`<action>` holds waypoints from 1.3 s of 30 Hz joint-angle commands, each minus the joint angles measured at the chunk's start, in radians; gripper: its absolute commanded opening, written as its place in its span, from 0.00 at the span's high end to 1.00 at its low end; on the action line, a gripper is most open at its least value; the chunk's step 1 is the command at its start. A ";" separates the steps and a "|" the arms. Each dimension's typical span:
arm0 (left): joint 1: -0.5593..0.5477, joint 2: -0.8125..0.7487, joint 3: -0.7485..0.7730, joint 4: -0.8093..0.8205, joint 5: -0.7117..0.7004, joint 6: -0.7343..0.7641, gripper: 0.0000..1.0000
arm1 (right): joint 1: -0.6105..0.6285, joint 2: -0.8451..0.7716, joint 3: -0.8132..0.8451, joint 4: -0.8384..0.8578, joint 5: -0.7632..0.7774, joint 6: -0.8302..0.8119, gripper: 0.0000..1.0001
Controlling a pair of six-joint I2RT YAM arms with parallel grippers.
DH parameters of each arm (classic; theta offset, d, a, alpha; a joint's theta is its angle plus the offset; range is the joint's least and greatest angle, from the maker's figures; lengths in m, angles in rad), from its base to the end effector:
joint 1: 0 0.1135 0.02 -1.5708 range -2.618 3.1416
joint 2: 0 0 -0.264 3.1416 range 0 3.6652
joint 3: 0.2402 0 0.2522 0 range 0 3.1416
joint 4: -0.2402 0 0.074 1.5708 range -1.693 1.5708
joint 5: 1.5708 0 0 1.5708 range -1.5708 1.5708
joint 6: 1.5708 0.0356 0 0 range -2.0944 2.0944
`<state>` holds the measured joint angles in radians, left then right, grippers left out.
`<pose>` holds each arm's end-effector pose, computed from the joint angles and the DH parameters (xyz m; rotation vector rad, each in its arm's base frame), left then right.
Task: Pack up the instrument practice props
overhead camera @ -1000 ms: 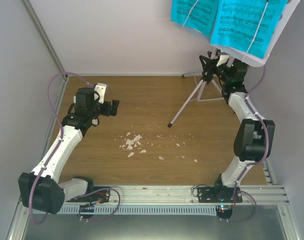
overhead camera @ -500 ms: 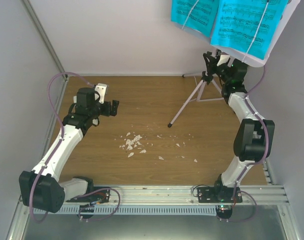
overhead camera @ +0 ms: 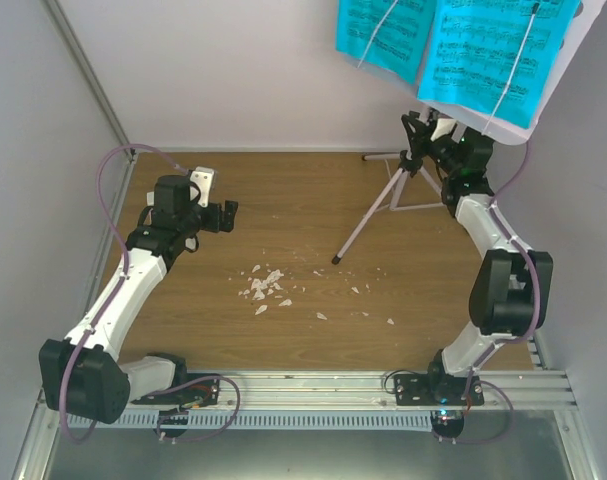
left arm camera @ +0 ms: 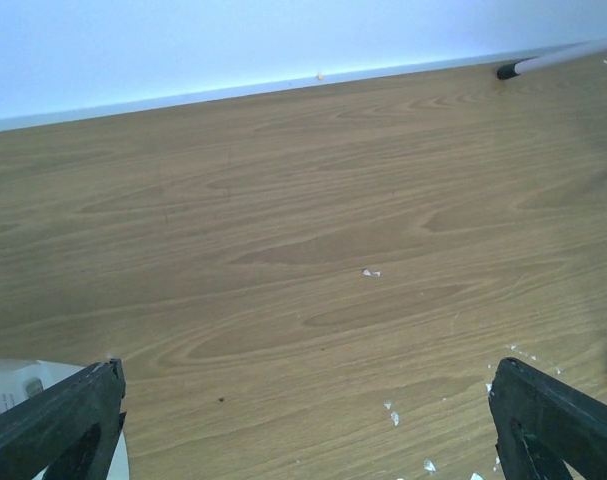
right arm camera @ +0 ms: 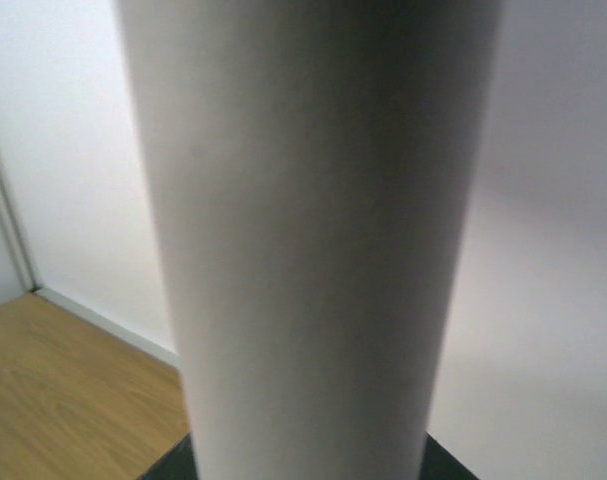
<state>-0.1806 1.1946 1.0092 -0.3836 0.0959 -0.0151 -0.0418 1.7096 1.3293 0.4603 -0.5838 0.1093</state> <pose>0.2621 -0.0513 0.3139 0.2334 2.1319 -0.2171 0.4101 0.0025 0.3480 -0.3609 1.4803 0.4880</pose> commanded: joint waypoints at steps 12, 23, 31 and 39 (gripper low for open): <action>0.001 0.021 -0.017 0.057 0.053 -0.008 0.01 | 0.274 -0.212 -0.145 0.115 -0.130 0.059 1.00; -0.007 0.029 -0.020 0.066 0.096 -0.011 0.01 | 0.474 -0.258 -0.257 0.165 0.005 0.114 1.00; -0.010 0.033 -0.020 0.065 0.104 -0.005 0.01 | 0.572 -0.348 -0.383 0.216 0.283 0.167 1.00; -0.016 0.033 -0.026 0.067 0.113 0.004 0.01 | 0.580 -0.401 -0.456 0.201 0.444 0.184 0.99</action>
<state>-0.1867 1.2243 0.9974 -0.3695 0.1963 -0.0158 0.5335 1.3464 0.8925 0.6304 -0.2825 0.1383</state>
